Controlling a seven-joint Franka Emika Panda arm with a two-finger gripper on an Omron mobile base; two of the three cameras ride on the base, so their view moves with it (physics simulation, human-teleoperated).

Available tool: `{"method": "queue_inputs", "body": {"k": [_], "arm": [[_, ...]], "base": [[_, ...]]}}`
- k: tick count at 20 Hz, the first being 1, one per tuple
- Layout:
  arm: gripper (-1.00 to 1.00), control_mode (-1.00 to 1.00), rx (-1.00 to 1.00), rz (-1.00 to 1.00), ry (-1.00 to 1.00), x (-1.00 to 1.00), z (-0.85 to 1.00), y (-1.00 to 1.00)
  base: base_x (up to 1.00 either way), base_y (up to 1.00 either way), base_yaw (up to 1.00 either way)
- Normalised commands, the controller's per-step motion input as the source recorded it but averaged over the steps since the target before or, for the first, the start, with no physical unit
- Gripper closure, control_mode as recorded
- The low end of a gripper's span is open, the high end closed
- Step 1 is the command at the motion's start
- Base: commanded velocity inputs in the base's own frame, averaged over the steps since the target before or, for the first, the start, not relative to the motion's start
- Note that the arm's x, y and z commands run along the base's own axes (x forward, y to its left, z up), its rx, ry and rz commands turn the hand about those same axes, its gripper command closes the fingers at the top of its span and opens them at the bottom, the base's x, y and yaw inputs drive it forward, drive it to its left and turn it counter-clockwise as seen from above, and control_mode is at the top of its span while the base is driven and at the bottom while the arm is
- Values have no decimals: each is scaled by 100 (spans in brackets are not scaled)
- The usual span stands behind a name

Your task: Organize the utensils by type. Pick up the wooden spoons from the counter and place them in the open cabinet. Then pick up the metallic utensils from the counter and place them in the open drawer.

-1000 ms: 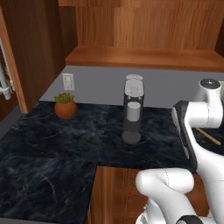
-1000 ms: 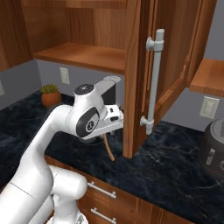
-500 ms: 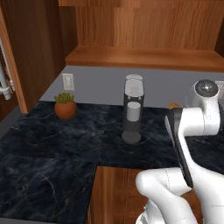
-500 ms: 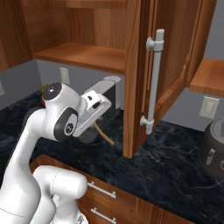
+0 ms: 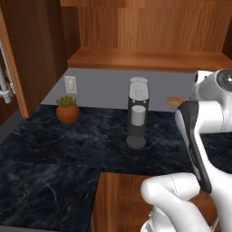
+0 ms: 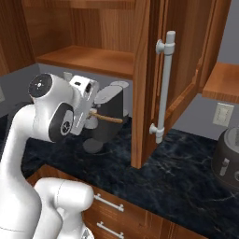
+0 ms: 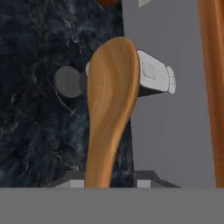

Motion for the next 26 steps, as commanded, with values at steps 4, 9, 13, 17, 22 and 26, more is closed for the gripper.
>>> {"method": "queue_inputs", "body": {"k": [4, 9, 13, 17, 22, 26], "arm": [[100, -100, -42, -3, 1, 22, 77, 55], [100, -100, -22, 0, -9, 24, 78, 33], [100, -100, -3, 0, -29, 52, 40, 17], [100, -100, 0, 3, -11, 72, 33, 6], [100, -100, 5, 1, -2, 86, 11, 0], [100, -100, 0, 0, 4, 77, 34, 8]], "base": [[0, 0, 0], [0, 0, 0], [0, 0, 0], [0, 0, 0], [0, 0, 0], [0, 0, 0]]}}
